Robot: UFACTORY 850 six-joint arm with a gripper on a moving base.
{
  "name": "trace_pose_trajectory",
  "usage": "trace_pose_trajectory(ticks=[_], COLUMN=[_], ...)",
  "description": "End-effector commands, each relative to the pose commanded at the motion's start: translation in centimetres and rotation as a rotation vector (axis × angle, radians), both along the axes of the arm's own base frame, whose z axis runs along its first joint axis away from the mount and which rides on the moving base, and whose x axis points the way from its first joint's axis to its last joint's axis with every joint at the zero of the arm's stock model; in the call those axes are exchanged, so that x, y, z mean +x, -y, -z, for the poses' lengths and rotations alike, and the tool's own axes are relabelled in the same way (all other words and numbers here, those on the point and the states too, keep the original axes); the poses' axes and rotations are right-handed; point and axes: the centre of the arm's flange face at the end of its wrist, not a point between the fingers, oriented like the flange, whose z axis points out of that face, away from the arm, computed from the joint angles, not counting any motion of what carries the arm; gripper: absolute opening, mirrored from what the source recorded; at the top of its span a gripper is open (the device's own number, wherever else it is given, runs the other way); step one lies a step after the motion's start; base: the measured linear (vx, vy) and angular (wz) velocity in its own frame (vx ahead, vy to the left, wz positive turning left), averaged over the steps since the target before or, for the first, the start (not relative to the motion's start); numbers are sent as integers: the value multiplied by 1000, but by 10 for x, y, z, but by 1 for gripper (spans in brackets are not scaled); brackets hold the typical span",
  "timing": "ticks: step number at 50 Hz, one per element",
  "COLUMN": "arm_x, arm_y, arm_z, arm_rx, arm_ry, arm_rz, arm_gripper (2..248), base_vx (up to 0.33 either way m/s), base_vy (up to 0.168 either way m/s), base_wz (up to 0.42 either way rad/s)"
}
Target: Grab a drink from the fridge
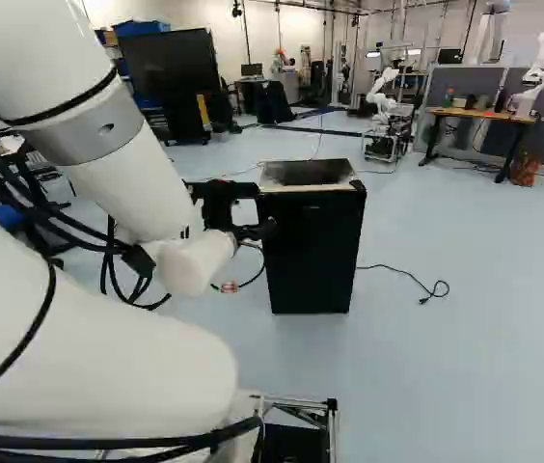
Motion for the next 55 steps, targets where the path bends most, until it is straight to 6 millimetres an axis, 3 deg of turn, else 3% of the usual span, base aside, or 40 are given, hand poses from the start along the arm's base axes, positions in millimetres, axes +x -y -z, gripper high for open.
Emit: trace_pose_trajectory(ticks=[30,55], arm_x=[0,0], arm_y=[0,0], arm_z=[0,0], arm_rx=[0,0], arm_ry=[0,0], arm_rz=[0,0], arm_gripper=[247,247], base_vx=[0,-1], base_vy=[1,59], base_wz=[0,-11])
